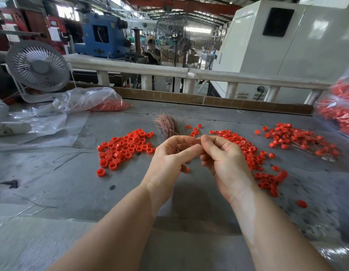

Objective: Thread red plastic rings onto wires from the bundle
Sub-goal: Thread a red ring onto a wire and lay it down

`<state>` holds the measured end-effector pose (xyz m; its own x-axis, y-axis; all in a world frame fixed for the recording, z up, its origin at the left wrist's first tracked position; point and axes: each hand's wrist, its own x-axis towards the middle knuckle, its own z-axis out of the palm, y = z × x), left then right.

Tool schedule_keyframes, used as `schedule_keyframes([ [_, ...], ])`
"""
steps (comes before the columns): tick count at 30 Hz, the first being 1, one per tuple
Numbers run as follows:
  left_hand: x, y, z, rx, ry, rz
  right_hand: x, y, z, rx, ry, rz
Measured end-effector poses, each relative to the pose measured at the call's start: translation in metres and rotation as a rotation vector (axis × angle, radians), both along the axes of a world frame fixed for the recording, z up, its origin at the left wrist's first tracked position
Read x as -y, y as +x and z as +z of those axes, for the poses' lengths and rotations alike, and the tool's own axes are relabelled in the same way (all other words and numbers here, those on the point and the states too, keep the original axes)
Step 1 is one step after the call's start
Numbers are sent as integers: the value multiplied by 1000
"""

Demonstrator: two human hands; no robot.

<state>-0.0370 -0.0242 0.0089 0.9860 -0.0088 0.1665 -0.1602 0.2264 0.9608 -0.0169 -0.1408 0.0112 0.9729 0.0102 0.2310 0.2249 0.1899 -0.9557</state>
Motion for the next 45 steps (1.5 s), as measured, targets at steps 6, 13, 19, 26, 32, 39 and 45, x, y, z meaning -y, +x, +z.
schedule_keyframes([
  [6, 1, 2, -2, -23, 45, -7, -1, 0, 1, -40, 27, -1],
  [13, 2, 2, -4, -5, 19, 13, -3, -1, -1, -14, -14, 80],
  [19, 2, 3, -6, 17, 33, 21, -4, -2, -2, -6, -4, 103],
  [26, 3, 5, -7, 46, 76, 159, -4, -2, -1, -18, -1, 80],
  [32, 4, 4, -7, 68, 82, 119, -3, -3, 1, -43, -11, 25],
  [39, 7, 2, -7, 48, 42, -137, -4, -6, 6, -10, -3, 89],
  [45, 10, -1, -6, 133, -87, -287, -5, -9, 6, 49, -57, 143],
])
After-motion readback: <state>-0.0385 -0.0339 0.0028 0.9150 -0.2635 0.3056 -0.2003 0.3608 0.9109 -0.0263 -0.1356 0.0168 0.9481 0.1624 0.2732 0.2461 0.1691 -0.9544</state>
